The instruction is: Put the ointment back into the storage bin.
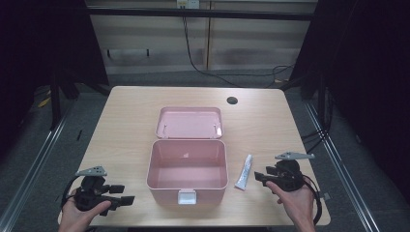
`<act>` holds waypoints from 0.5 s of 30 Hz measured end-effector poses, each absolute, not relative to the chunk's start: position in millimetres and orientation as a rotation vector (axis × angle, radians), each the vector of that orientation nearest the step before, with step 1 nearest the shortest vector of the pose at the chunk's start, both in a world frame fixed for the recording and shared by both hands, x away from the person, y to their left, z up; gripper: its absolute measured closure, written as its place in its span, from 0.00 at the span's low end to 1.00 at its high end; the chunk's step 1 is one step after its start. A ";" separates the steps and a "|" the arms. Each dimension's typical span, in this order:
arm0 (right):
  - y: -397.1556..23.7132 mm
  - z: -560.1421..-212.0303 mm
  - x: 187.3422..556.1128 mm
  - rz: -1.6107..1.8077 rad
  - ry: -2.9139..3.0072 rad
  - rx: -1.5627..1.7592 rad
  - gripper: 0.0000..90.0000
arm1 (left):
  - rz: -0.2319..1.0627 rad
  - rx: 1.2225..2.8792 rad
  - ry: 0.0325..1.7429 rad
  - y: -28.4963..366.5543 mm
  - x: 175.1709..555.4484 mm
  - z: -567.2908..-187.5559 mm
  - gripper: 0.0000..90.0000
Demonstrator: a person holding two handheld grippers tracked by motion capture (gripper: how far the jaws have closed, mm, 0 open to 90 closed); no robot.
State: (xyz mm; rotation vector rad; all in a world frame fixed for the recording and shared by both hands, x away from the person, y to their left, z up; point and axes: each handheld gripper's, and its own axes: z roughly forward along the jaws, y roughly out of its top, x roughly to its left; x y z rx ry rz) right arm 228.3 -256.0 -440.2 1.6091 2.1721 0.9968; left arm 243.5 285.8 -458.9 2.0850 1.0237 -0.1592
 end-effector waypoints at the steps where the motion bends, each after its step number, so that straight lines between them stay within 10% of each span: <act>1: -254.3 -438.0 229.8 0.999 2.173 1.602 0.54 | -0.159 2.085 1.024 286.0 243.5 -458.9 0.31; 15: -233.4 -427.4 251.4 0.888 2.339 1.696 0.61 | -0.161 2.079 1.035 286.5 243.5 -459.1 0.31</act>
